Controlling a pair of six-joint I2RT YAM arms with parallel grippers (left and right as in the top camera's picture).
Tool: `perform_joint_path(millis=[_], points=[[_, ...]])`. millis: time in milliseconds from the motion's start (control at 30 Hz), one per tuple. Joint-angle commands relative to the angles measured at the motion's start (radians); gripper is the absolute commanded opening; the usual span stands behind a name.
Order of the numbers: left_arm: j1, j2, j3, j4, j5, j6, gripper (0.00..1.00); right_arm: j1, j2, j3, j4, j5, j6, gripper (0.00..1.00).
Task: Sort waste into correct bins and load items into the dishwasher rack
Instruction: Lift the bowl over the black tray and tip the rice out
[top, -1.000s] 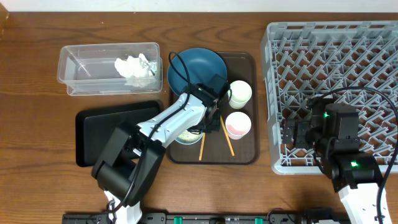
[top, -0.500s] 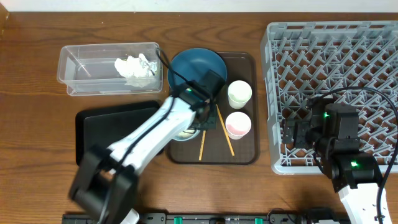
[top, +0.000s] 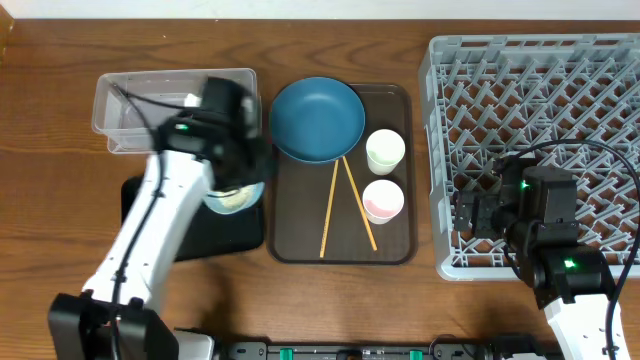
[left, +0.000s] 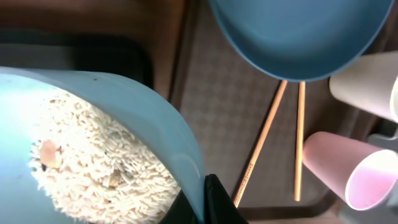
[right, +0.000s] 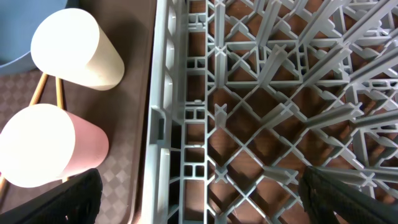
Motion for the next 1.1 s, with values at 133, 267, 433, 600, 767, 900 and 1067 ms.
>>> perform_joint_path(millis=[133,267,433,600,767,900,1067], points=[[0.271,-0.003,-0.114,0.032,0.405,0.206,0.06,0.024,0.005,0.023,-0.001,0.000,0.011,0.99],[0.407,0.015,-0.199,0.089,0.610,0.277,0.06,0.024,0.005,0.023,-0.001,-0.001,0.011,0.99],[0.554,0.065,-0.277,0.122,0.887,0.350,0.06,0.024,0.005,0.023,-0.001,-0.001,0.011,0.99],[0.643,0.124,-0.308,0.120,1.085,0.378,0.06,0.024,0.005,0.023,-0.001,0.000,0.011,0.99],[0.687,0.188,-0.310,0.120,1.231,0.378,0.06,0.024,0.005,0.023,-0.005,-0.001,0.011,0.99],[0.693,0.214,-0.310,0.116,1.273,0.344,0.06,0.024,0.005,0.023,-0.008,-0.001,0.011,0.99],[0.693,0.214,-0.310,0.116,1.292,0.212,0.06,0.024,0.005,0.023,-0.008,-0.001,0.011,0.99]])
